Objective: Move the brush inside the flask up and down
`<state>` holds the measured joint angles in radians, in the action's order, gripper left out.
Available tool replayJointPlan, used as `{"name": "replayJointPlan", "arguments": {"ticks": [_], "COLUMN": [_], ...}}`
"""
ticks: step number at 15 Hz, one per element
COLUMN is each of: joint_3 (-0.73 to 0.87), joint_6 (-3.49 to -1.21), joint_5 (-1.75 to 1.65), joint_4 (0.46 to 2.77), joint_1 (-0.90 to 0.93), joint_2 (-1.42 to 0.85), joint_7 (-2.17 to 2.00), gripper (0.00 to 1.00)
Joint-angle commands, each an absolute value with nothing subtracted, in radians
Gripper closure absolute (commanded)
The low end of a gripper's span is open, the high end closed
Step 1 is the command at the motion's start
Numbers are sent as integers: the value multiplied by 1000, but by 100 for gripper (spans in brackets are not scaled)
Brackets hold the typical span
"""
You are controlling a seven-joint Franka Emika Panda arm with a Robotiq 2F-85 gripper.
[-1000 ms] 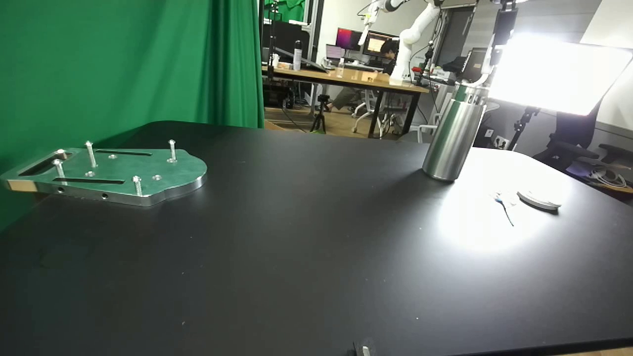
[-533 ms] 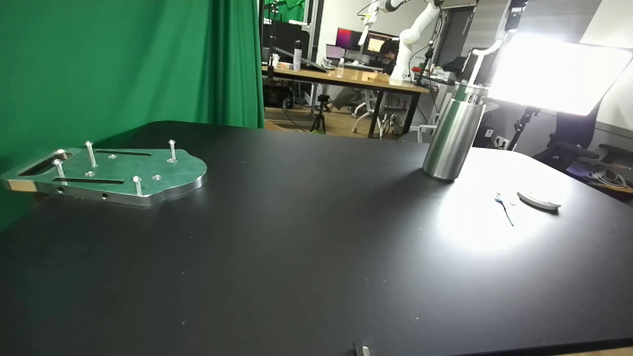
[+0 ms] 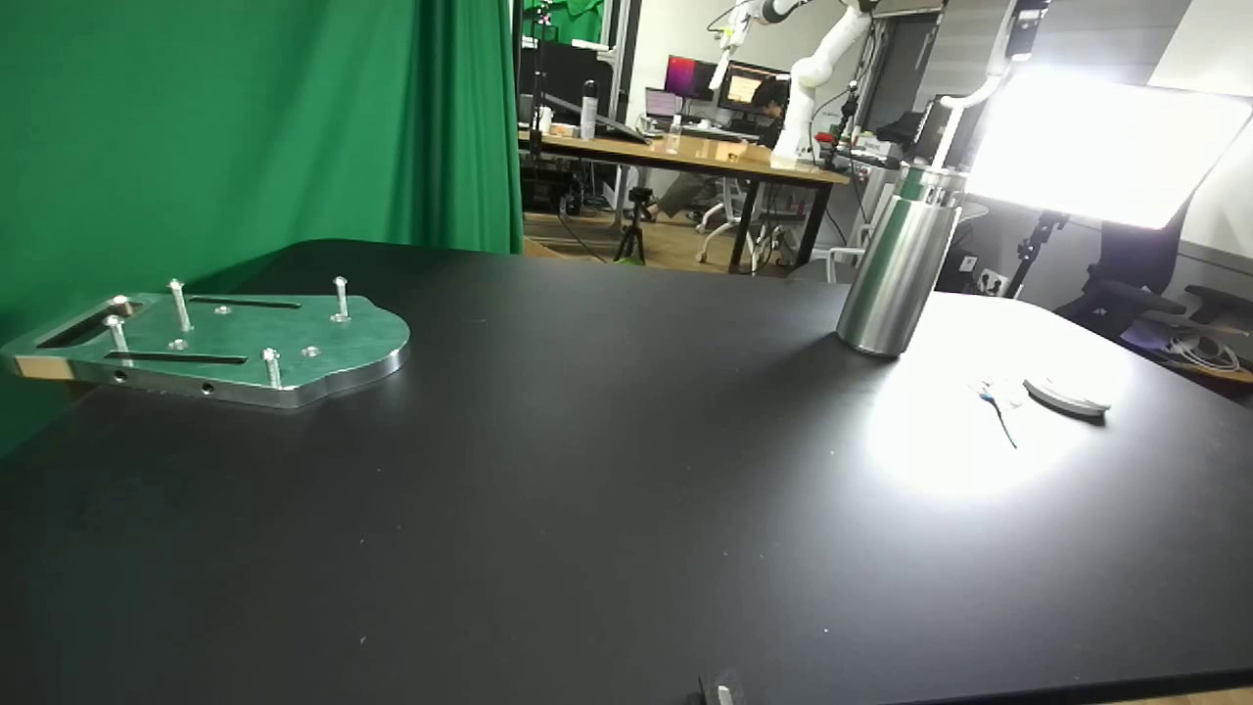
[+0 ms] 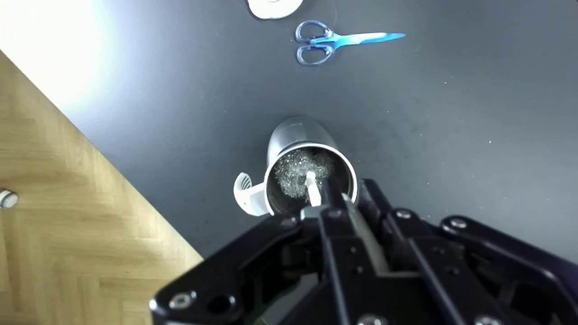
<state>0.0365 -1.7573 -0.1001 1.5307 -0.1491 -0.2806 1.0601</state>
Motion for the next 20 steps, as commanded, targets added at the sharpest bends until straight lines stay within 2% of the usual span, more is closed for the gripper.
{"name": "replayJointPlan", "arguments": {"ticks": [1, 17, 18, 19, 20], "joint_3": [38, 23, 23, 23, 23], "joint_6": [-1736, -1687, -1684, -1681, -1678], "joint_5": [-115, -158, -156, -155, -156], "joint_4": [1499, 1437, 1436, 1436, 1435], "joint_1": [-143, -126, -127, -128, -128], "joint_2": [-336, -494, -494, -494, -494], "joint_7": [1064, 1056, 1054, 1054, 1053], "gripper": [96, 96, 89, 60, 59]}}
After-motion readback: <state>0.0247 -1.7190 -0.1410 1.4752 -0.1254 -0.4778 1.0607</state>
